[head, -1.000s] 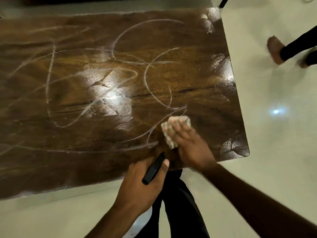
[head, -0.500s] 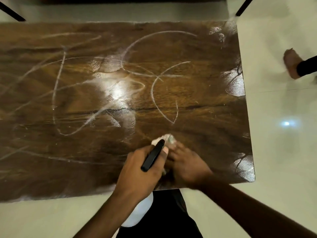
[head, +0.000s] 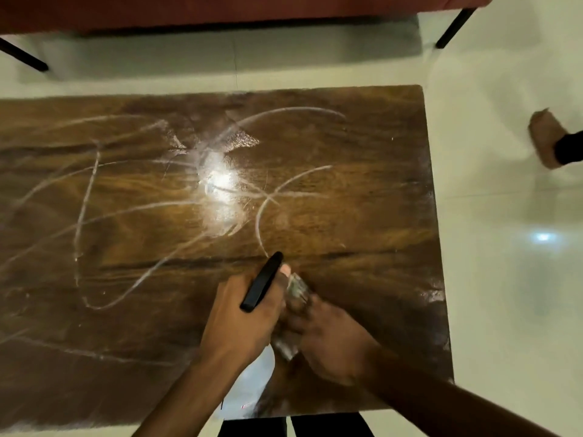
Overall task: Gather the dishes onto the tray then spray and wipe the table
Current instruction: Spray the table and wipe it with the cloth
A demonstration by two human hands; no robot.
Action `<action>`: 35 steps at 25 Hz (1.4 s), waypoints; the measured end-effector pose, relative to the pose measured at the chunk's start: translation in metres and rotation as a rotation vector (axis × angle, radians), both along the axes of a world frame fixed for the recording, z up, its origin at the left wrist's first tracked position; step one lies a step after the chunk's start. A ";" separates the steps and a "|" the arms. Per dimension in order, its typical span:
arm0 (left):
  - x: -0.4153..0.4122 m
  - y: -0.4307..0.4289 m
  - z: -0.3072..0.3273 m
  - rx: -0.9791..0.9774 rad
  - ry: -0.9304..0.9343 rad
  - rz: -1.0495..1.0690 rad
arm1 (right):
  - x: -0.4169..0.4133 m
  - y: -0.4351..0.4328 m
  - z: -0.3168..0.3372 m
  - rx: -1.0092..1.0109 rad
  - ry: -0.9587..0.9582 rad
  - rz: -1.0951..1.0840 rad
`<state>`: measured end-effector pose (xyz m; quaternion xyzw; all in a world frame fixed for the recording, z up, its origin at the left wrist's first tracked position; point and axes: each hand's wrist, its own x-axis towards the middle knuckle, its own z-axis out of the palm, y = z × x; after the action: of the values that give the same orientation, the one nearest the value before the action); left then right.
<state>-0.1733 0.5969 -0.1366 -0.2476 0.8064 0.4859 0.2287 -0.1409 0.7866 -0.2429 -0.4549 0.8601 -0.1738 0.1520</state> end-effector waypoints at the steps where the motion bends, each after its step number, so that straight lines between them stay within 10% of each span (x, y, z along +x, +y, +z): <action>1: -0.008 0.001 0.000 0.018 0.014 0.010 | -0.010 0.010 -0.002 0.014 0.051 0.202; 3: -0.021 0.002 0.000 0.029 0.039 0.014 | -0.065 0.026 -0.012 0.025 0.111 0.233; 11: -0.054 0.001 -0.017 0.072 0.060 0.107 | -0.238 0.012 -0.012 0.068 0.040 -0.792; 19: -0.093 -0.010 -0.020 0.028 0.134 0.126 | -0.178 0.004 -0.014 0.015 0.024 0.471; 27: -0.119 -0.011 -0.024 0.066 0.159 0.156 | -0.351 0.000 -0.005 0.089 0.012 -0.910; 35: -0.142 -0.016 -0.021 0.027 0.179 0.165 | -0.273 -0.020 -0.017 0.036 0.125 0.457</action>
<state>-0.3153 0.5812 -0.1576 -0.2658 0.7937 0.5341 0.1184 -0.4142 0.7669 -0.2597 -0.6451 0.7453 -0.0911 0.1418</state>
